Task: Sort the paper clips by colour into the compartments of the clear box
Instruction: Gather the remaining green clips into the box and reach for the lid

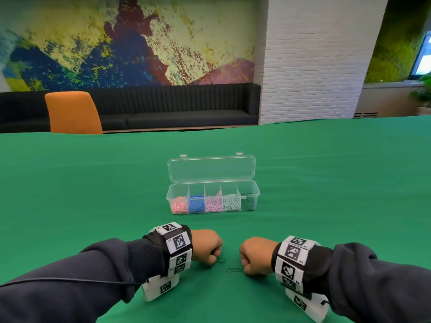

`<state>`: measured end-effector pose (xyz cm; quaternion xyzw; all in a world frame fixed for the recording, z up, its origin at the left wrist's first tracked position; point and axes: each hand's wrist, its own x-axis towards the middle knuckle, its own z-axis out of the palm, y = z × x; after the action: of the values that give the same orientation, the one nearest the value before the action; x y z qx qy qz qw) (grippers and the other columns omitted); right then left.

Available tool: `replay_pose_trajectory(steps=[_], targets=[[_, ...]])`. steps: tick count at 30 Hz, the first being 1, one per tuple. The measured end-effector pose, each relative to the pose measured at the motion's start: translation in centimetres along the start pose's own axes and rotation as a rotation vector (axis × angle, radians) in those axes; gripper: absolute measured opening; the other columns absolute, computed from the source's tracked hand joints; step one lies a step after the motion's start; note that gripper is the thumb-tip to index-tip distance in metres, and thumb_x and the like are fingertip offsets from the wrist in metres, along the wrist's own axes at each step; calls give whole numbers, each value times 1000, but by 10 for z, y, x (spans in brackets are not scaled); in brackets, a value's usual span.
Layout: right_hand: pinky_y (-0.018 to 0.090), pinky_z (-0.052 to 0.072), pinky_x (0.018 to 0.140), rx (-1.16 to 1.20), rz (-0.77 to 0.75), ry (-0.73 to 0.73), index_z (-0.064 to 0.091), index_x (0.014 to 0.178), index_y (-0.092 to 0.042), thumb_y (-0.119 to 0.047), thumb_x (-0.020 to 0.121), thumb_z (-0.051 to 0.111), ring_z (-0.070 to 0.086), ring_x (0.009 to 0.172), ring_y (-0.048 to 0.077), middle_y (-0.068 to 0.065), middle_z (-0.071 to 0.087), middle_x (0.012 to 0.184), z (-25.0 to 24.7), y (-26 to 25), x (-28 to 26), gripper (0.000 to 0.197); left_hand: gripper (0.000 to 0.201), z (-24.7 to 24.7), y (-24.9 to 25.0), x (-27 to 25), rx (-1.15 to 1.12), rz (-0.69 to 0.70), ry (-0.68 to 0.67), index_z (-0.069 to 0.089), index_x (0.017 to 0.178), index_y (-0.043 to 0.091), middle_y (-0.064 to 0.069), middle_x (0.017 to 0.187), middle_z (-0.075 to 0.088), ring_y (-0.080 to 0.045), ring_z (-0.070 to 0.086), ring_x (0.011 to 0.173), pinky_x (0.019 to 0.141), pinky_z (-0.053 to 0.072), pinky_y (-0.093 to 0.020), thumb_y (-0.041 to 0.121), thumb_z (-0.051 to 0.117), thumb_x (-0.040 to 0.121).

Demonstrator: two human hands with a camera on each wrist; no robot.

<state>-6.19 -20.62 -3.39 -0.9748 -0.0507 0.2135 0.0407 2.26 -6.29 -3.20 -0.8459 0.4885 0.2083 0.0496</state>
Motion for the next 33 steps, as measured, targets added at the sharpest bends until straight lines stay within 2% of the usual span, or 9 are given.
replay_pose_trajectory(steps=[2, 6, 10, 14, 17, 22, 26, 29, 33], targets=[[29, 43, 73, -1, 2, -7, 55, 80, -14, -13, 86, 53, 49, 79, 19, 15, 60, 91, -2, -1, 0, 6, 7, 0, -7, -5, -14, -12, 8, 51, 88, 11, -2, 77, 48, -20, 43, 77, 66, 32, -23, 5, 50, 86], [27, 42, 69, 11, 13, -35, 43, 63, -19, -13, 86, 54, 49, 78, 18, 3, 53, 76, -6, 1, 2, 26, 13, -3, -21, -13, -85, -29, 85, 46, 79, 17, 9, 69, 42, -18, 43, 75, 60, 34, -22, 7, 50, 86], [22, 41, 59, 16, 40, -35, 42, 61, -18, -12, 85, 53, 49, 75, 18, -1, 46, 66, -13, 12, 7, 26, 9, 2, -26, -22, -131, 16, 123, 47, 85, 16, 5, 75, 46, -16, 43, 72, 54, 30, -11, 8, 51, 86], [10, 37, 38, 148, 118, 22, 46, 64, -18, -11, 86, 53, 47, 51, 9, -5, 48, 64, -34, 34, 14, 24, 7, 14, -23, -24, -150, 74, 67, 51, 88, 13, 6, 72, 46, -11, 41, 63, 55, 29, -9, 6, 50, 84], [16, 44, 45, 349, 170, 137, 52, 71, -15, -12, 87, 54, 51, 53, 10, 0, 56, 70, -67, 55, 23, 17, 15, 14, -22, -23, -136, 97, 50, 55, 94, 4, -3, 79, 51, -16, 43, 70, 62, 35, -21, 5, 50, 81], [27, 53, 57, 557, 285, 437, 54, 75, -10, -14, 88, 60, 53, 53, 14, 3, 55, 68, -118, 83, 56, 14, 28, 4, -17, -14, -129, 177, 11, 55, 111, 8, -15, 95, 64, -16, 48, 73, 67, 33, -19, 3, 51, 84], [32, 57, 75, 722, 316, 440, 59, 93, -3, -20, 85, 67, 56, 66, 18, 8, 61, 80, -123, 98, 83, 20, 35, 3, -15, -11, -167, 201, -22, 48, 120, 9, -18, 94, 65, -19, 50, 73, 67, 35, -22, 5, 56, 86], [25, 56, 67, 804, 242, 464, 58, 92, -6, -22, 86, 65, 57, 66, 15, 6, 61, 79, -117, 99, 80, 18, 38, 3, -14, -8, -149, 197, -42, 45, 123, 8, -19, 95, 64, -26, 53, 76, 68, 36, -23, 6, 57, 87], [19, 50, 54, 645, 135, 421, 56, 82, -13, -18, 87, 64, 56, 60, 11, 0, 58, 73, -95, 83, 52, 11, 22, 0, -9, -1, -56, 187, -91, 53, 107, 0, -19, 91, 57, -21, 44, 77, 68, 31, -25, 7, 58, 88]])
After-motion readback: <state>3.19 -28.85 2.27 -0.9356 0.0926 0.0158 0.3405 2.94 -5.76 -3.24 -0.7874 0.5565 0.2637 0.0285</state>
